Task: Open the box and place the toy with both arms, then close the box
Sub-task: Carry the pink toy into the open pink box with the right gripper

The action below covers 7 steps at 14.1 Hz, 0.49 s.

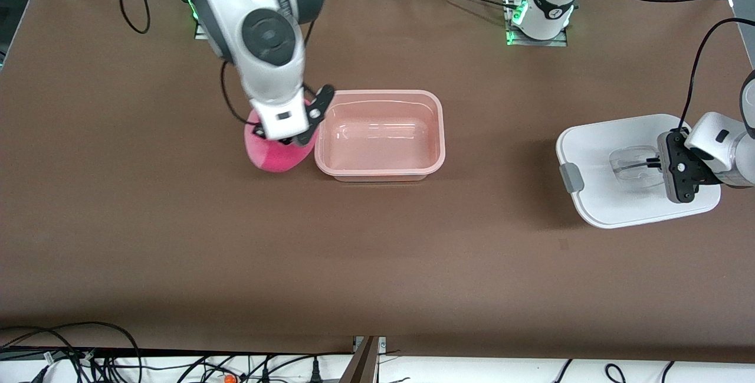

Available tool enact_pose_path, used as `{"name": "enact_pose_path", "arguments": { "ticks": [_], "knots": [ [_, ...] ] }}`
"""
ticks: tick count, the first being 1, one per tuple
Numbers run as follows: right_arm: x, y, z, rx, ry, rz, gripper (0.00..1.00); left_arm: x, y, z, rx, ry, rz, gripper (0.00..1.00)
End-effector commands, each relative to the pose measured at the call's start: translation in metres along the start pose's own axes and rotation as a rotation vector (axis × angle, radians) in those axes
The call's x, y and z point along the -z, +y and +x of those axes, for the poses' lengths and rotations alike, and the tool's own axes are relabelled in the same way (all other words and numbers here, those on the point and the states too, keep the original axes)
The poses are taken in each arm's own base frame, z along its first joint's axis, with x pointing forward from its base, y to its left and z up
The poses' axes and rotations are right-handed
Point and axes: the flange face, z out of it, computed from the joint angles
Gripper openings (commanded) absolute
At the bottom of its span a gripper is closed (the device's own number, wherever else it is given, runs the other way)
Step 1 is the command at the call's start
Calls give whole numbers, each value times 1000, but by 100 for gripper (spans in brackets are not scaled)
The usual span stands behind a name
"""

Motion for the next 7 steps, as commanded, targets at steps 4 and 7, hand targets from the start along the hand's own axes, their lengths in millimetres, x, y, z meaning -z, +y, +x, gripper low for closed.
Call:
{"name": "enact_pose_path", "arguments": {
  "ticks": [4, 7],
  "knots": [
    [6, -33, 64, 220, -3, -56, 0, 5, 2, -2, -21, -30, -2, 0],
    [-12, -63, 98, 261, -21, -67, 0, 4, 2, -2, -23, -30, -7, 0]
  ]
}}
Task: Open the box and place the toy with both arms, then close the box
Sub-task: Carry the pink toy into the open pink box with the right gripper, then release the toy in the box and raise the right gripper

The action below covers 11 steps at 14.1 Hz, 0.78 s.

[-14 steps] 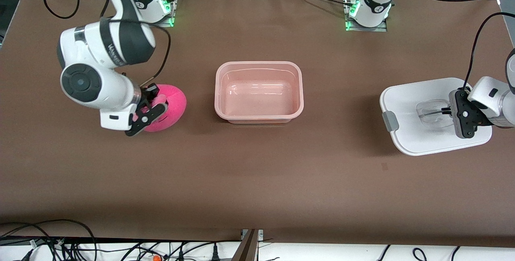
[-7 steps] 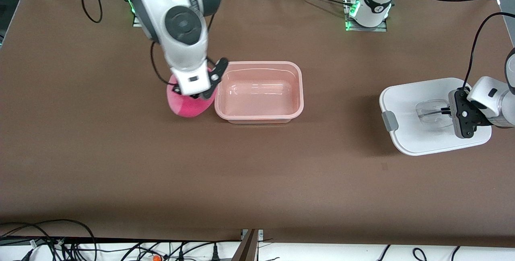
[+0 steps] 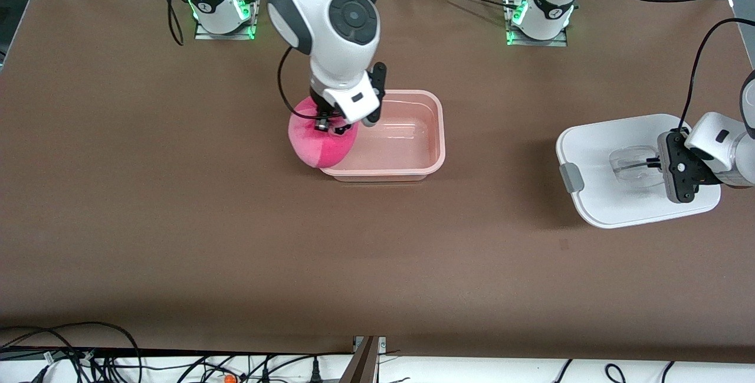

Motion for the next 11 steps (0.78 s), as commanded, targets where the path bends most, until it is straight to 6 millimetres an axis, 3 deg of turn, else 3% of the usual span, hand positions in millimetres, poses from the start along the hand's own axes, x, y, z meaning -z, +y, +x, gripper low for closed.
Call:
{"name": "enact_pose_path", "arguments": {
  "ticks": [1, 10, 11],
  "knots": [
    [-9, -17, 36, 40, -30, -29, 0, 5, 2, -2, -23, -28, -3, 0],
    [-68, -37, 89, -6, -74, -43, 0, 5, 2, -2, -23, -30, -5, 0],
    [-77, -40, 98, -31, -76, -52, 7, 4, 2, -2, -23, -28, -5, 0]
  ]
}}
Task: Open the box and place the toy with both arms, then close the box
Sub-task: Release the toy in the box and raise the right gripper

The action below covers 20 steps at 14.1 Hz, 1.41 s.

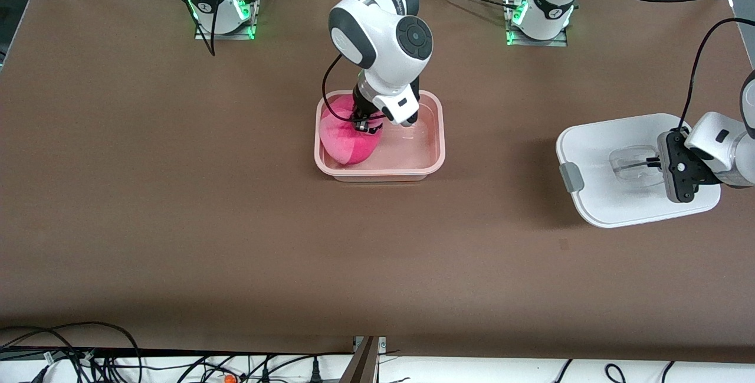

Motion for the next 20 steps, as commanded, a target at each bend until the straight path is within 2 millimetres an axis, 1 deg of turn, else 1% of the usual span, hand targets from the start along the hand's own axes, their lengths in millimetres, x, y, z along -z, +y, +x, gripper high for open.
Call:
{"name": "enact_pose_path", "arguments": {
  "ticks": [1, 2, 3, 4, 6, 8, 10, 11, 12, 13, 14, 15, 16, 17, 18, 19, 20],
  "knots": [
    [-17, -6, 26, -54, -11, -45, 15, 1, 0, -1, -22, -27, -8, 0],
    [-26, -6, 33, -64, -4, -51, 28, 2, -1, 0, -22, -26, -7, 0],
    [-33, -7, 41, -64, 7, -59, 72, 2, 0, 1, -24, -27, -7, 0],
    [-38, -6, 47, -73, 28, -72, 100, 2, 0, -1, -24, -28, -7, 0],
    [-43, -4, 58, -137, 79, -92, 100, 3, 0, -1, -27, -27, -5, 0],
    [-39, -11, 74, -224, 156, -120, 100, 2, 0, -1, -29, -23, -7, 0],
    [-30, -15, 82, -325, 225, -120, 100, 4, 1, 1, -27, -19, -5, 0],
    [-24, -23, 89, -390, 263, -115, 100, 3, 2, 6, -35, -20, -7, 0],
    [-18, -30, 98, -457, 312, -121, 100, 4, 3, 7, -38, -19, -7, 0],
    [-13, -32, 102, -490, 356, -126, 100, 7, 4, 8, -42, -19, -3, 0],
    [-11, -29, 100, -506, 366, -122, 100, 10, 8, 20, -65, -18, 4, 0],
    [-6, -26, 95, -517, 368, -118, 100, 12, 11, 41, -102, -17, 7, 0],
    [2, -20, 85, -542, 370, -85, 100, 13, 15, 59, -136, -22, 10, 0],
    [8, -8, 72, -585, 371, -36, 100, 14, 17, 68, -151, -22, 11, 0],
    [17, 16, 49, -634, 384, -19, 100, 14, 17, 70, -154, -20, 10, 0],
    [32, 39, 24, -677, 409, -23, 100, 14, 18, 71, -156, -20, 11, 0],
    [50, 53, 1, -708, 435, -30, 100, 13, 18, 74, -156, -19, 10, 0]
  ]
}}
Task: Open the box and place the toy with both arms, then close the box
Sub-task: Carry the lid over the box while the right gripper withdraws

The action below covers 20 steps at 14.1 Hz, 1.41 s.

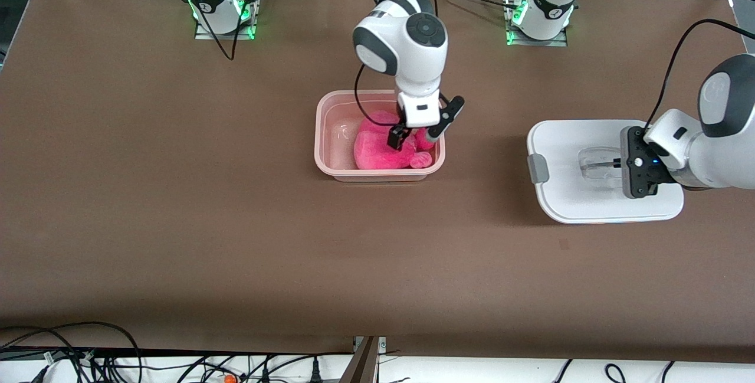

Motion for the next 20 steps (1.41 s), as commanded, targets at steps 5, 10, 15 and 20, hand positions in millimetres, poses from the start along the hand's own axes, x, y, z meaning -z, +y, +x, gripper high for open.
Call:
{"name": "enact_pose_path", "arguments": {
  "ticks": [5, 10, 15, 20],
  "knots": [
    [129, 188, -66, -297, -61, 102, 100, 8, 16, 81, -77, -61, 12, 0],
    [171, 257, -165, -475, -90, 151, 100, -18, 49, 219, -160, -98, 1, 0],
    [206, 304, -255, -597, -123, 179, 100, -69, 90, 353, -128, -96, 18, 0],
    [212, 363, -310, -709, -175, 189, 100, -119, 115, 455, -49, -71, 54, 0]
  ]
}}
